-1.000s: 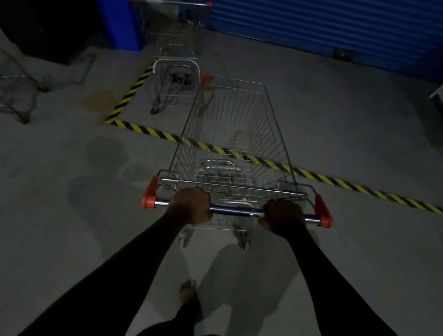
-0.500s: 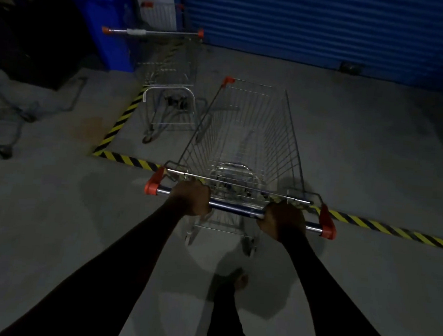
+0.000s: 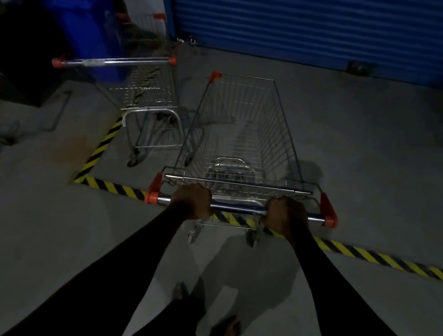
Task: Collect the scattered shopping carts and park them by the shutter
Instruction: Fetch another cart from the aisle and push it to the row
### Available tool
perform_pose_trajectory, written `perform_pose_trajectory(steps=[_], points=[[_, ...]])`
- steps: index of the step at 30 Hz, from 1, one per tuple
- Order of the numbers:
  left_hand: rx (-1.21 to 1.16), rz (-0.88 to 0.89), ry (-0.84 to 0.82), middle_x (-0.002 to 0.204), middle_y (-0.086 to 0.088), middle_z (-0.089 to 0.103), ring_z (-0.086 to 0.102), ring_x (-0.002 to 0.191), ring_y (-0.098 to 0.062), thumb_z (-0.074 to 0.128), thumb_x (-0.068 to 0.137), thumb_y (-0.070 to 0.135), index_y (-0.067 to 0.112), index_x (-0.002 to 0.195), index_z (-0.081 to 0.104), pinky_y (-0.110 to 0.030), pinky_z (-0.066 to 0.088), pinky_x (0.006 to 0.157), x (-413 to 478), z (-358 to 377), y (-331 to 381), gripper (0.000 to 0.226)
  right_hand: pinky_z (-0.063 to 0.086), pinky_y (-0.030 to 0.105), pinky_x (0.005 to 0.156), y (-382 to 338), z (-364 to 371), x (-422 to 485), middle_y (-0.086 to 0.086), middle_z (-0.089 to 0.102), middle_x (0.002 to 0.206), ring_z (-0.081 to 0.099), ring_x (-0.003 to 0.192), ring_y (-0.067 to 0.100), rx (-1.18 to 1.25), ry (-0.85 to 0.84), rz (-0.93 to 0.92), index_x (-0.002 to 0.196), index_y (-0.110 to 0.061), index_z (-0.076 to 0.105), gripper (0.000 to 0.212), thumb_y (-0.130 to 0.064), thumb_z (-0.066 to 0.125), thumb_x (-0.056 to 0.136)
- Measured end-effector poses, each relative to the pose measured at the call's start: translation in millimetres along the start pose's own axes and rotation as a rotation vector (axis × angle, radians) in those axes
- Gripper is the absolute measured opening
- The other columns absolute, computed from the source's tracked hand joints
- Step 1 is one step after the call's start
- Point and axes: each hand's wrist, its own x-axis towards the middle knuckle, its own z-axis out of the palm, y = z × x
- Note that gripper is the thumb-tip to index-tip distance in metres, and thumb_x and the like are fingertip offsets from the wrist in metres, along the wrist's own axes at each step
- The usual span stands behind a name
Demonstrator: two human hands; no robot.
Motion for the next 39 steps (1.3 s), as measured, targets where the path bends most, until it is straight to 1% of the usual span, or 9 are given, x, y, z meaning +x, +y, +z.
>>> perform_pose_trajectory(steps=[10, 19, 21, 24, 27, 30, 32, 35, 39], points=[[-0.056, 0.025, 0.023, 0.109, -0.013, 0.066, 0.064, 0.1, -0.034, 0.055, 0.077, 0.051, 0.016, 0.104, 0.066, -0.04, 0.052, 0.082, 177, -57, -56, 0.046, 0.049, 0.036, 0.083, 31, -33, 184, 0.005, 0.067, 0.106, 0.063, 0.1, 0.027, -0.007, -0.031, 0.067, 0.109, -0.023, 0.065, 0.042, -0.054, 0.057, 0.08], [0.046, 0.074, 0.039, 0.108, -0.009, 0.068, 0.064, 0.103, -0.03, 0.058, 0.075, 0.05, 0.017, 0.102, 0.067, -0.038, 0.052, 0.084, 297, -93, -132, 0.044, 0.05, 0.035, 0.08, 17, -58, 307, 0.005, 0.067, 0.104, 0.065, 0.098, 0.029, 0.115, -0.06, 0.094, 0.102, -0.024, 0.066, 0.039, -0.056, 0.055, 0.083], [0.079, 0.072, 0.016, 0.108, -0.008, 0.068, 0.063, 0.104, -0.029, 0.058, 0.076, 0.052, 0.017, 0.104, 0.067, -0.037, 0.051, 0.084, 316, -100, -145, 0.046, 0.052, 0.034, 0.072, 10, -63, 325, 0.007, 0.069, 0.094, 0.068, 0.088, 0.029, 0.105, 0.015, 0.062, 0.092, -0.02, 0.068, 0.036, -0.052, 0.058, 0.079], [0.119, 0.07, -0.018, 0.107, -0.01, 0.069, 0.063, 0.104, -0.029, 0.059, 0.076, 0.05, 0.017, 0.104, 0.068, -0.035, 0.049, 0.083, 337, -114, -159, 0.044, 0.051, 0.03, 0.048, 3, -64, 344, 0.009, 0.062, 0.06, 0.064, 0.053, 0.028, 0.149, 0.108, 0.027, 0.061, -0.014, 0.062, 0.029, -0.043, 0.066, 0.059], [0.119, 0.039, -0.043, 0.101, -0.01, 0.071, 0.065, 0.099, -0.029, 0.062, 0.073, 0.049, 0.016, 0.099, 0.071, -0.032, 0.049, 0.08, 348, -126, -165, 0.043, 0.051, 0.032, 0.065, -2, -77, 359, 0.009, 0.068, 0.08, 0.067, 0.077, 0.029, 0.176, 0.061, 0.028, 0.078, -0.014, 0.066, 0.023, -0.036, 0.068, 0.072], [0.078, 0.0, 0.019, 0.087, -0.012, 0.071, 0.067, 0.087, -0.032, 0.05, 0.069, 0.05, 0.012, 0.089, 0.07, -0.035, 0.05, 0.076, 357, -125, -172, 0.047, 0.048, 0.031, 0.081, -2, -75, 372, 0.007, 0.069, 0.104, 0.064, 0.1, 0.027, 0.236, 0.026, 0.063, 0.099, -0.018, 0.066, 0.033, -0.044, 0.058, 0.08], [0.129, -0.018, 0.073, 0.067, -0.013, 0.067, 0.067, 0.066, -0.033, 0.043, 0.061, 0.045, 0.01, 0.07, 0.067, -0.037, 0.05, 0.066, 359, -112, -179, 0.044, 0.047, 0.03, 0.083, -3, -75, 376, 0.004, 0.068, 0.107, 0.063, 0.103, 0.025, 0.223, -0.011, 0.073, 0.103, -0.021, 0.066, 0.039, -0.051, 0.055, 0.08], [0.095, -0.014, 0.164, 0.049, -0.003, 0.058, 0.06, 0.046, -0.026, 0.057, 0.043, 0.046, 0.015, 0.054, 0.061, -0.031, 0.049, 0.057, 360, -101, -180, 0.033, 0.047, 0.031, 0.083, 1, -78, 383, 0.003, 0.07, 0.105, 0.064, 0.101, 0.025, 0.31, -0.063, 0.044, 0.104, -0.024, 0.067, 0.041, -0.054, 0.057, 0.077], [0.034, -0.052, 0.275, 0.075, -0.007, 0.066, 0.064, 0.068, -0.033, 0.07, 0.043, 0.049, 0.017, 0.084, 0.067, -0.04, 0.048, 0.071, 340, -108, -162, 0.053, 0.042, 0.028, 0.074, 8, -78, 377, -0.005, 0.07, 0.094, 0.066, 0.094, 0.022, 0.36, -0.036, -0.048, 0.099, -0.028, 0.062, 0.033, -0.051, 0.061, 0.075]])
